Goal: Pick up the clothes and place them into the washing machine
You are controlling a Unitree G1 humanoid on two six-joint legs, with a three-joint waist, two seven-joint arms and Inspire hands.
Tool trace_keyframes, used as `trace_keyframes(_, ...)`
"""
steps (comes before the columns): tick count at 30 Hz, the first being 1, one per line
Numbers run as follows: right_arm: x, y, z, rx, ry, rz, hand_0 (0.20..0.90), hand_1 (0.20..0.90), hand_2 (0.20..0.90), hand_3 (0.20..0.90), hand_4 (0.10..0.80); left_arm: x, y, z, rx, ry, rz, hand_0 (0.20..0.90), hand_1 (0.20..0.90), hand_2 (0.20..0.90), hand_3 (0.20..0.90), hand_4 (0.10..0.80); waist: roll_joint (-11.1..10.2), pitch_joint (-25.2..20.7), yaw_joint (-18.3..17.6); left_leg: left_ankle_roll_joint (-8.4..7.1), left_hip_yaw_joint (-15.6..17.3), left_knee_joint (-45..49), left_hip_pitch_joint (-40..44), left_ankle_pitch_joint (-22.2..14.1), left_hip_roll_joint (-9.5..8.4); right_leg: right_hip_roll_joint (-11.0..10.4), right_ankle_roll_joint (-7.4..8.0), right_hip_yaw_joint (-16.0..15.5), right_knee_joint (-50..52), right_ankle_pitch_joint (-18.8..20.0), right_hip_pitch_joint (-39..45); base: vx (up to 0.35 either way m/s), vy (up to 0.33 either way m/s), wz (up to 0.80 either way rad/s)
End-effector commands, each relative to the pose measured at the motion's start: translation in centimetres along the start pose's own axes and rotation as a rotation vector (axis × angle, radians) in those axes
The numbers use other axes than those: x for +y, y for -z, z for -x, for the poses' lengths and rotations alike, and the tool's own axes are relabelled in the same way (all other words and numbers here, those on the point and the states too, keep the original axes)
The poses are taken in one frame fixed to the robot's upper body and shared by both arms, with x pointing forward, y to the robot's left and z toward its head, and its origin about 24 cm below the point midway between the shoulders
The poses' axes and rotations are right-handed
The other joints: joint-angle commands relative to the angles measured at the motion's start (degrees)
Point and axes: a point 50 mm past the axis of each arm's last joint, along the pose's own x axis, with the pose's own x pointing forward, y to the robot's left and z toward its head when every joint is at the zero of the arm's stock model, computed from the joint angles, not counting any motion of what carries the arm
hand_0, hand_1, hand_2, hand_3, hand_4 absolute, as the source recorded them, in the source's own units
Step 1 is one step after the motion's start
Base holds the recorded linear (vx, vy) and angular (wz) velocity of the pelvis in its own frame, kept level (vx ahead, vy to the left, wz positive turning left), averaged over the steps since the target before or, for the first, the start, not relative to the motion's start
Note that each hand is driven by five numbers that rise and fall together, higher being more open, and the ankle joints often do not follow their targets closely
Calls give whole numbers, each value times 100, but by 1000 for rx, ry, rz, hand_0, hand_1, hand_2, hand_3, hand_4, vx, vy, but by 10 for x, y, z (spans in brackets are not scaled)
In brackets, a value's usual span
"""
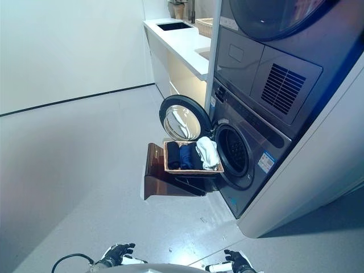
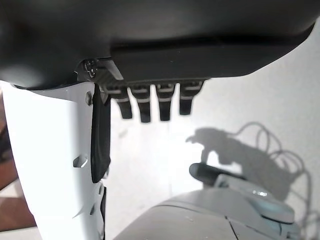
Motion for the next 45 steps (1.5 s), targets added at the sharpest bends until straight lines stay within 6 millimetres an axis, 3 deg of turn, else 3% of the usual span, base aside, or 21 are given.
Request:
trace_keyframes(1,-1,-23,-4,-52,-17,63,900,900,900,900,800,-4,-22,-5,-32,14,40,900,900,900,900,800,-214,-28,2,-289,-74,-44,21,-396,-65,-119,259,22,-30,271,-327,0,0,0)
trace_keyframes(17,-9,-32,-6,-67,22,-8,900,900,900,900,800,8,-30,-6,-54,-38,133,900,900,900,900,800,-221,94,20,-82,38,72,-127,-492,-223,-227,302,229,284,229,-590,11,26,-6)
trace_keyframes(22,-19,-33,-7,-61,76,-127,900,900,900,900,800,16,-42,-7,-103,-46,206,900,900,900,900,800,-173,266,-8,126,3,503,-281,-766,-288,-150,301,302,1413,-74,-1095,41,72,-11)
trace_keyframes(27,-32,-41,-7,-94,130,-237,900,900,900,900,800,31,-50,-7,-142,-82,168,900,900,900,900,800,-81,593,-157,288,-42,849,-212,-1005,-251,-32,404,199,2999,316,-1981,57,72,-19)
trace_keyframes(30,-42,-46,-6,-110,168,-263,900,900,900,900,800,39,-44,-6,-128,-116,143,900,900,900,900,800,-73,577,-161,241,60,745,1,-1150,-307,-375,312,-358,2335,319,-2301,212,-3,-15)
trace_keyframes(32,-46,-47,-6,-109,181,-258,900,900,900,900,800,44,-41,-5,-112,-138,155,900,900,900,900,800,-81,603,-163,147,46,600,323,-1233,-325,-625,338,-775,1496,593,-2416,311,-87,-18)
trace_keyframes(33,-48,-47,-6,-106,185,-256,900,900,900,900,800,46,-41,-5,-113,-149,161,900,900,900,900,800,-70,618,-204,98,-1,468,549,-1281,-308,-622,365,-943,1027,809,-2466,331,-99,-17)
trace_keyframes(35,-50,-49,-6,-109,186,-251,900,900,900,900,800,51,-45,-5,-122,-167,157,900,900,900,900,800,-99,625,-307,22,-113,350,777,-1350,-276,-555,432,-708,744,1055,-2536,307,-113,-7)
trace_keyframes(37,-50,-45,-6,-100,178,-241,900,900,900,900,800,55,-52,-6,-133,-177,146,900,900,900,900,800,-146,496,-416,-56,-219,348,950,-1498,-149,-309,351,-193,694,1051,-2463,305,-157,11)
trace_keyframes(39,-45,-39,-6,-78,161,-228,900,900,900,900,800,51,-53,-6,-132,-174,163,900,900,900,900,800,-156,374,-415,-121,-307,461,1030,-1530,3,-140,273,-115,862,986,-2412,329,-212,43)
trace_keyframes(41,-41,-33,-6,-70,155,-234,900,900,900,900,800,41,-61,-7,-158,-156,194,900,900,900,900,800,-120,289,-395,-267,-358,1299,806,-1197,172,94,92,-201,893,859,-2143,333,-255,94)
trace_keyframes(43,-39,-32,-5,-72,155,-245,900,900,900,900,800,29,-73,-8,-203,-115,198,900,900,900,900,800,-209,322,-334,-320,-388,2672,122,-747,177,151,-110,-219,778,722,-1841,226,-277,52)
trace_keyframes(45,-37,-40,-6,-102,146,-236,900,900,900,900,800,23,-85,-7,-253,-95,193,900,900,900,900,800,-391,493,-192,-355,-489,4005,-589,-277,54,117,-296,-233,615,619,-1496,132,-273,-12)
